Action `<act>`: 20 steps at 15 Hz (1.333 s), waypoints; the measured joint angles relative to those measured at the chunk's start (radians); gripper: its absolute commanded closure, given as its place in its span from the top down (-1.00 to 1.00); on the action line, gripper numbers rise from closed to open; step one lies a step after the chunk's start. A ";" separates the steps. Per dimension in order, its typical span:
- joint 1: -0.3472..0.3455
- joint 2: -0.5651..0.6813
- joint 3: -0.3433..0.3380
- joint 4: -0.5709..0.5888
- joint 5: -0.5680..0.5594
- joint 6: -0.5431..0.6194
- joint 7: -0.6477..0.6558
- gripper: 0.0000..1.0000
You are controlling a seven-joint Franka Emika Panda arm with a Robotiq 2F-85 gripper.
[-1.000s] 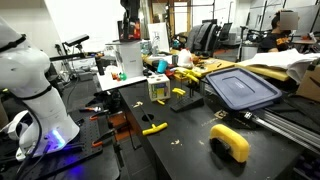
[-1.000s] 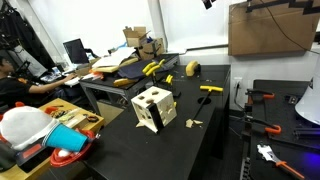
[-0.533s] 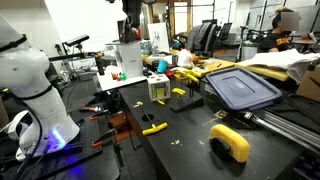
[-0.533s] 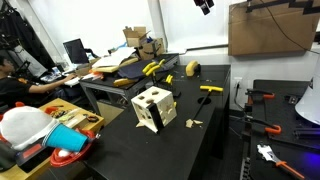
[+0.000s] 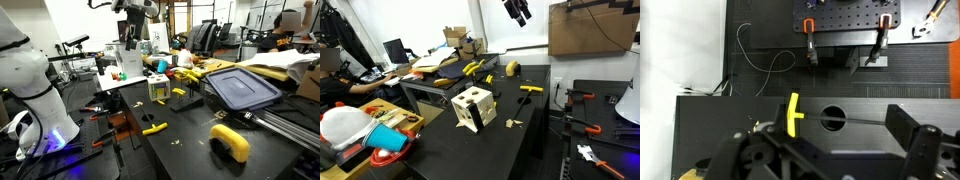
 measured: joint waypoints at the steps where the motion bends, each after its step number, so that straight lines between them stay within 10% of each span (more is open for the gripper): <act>1: 0.000 0.012 0.000 0.000 0.014 0.001 0.009 1.00; 11: -0.003 0.114 -0.008 0.000 0.235 0.040 0.142 1.00; 20: -0.002 0.140 0.001 -0.051 0.267 0.357 0.381 1.00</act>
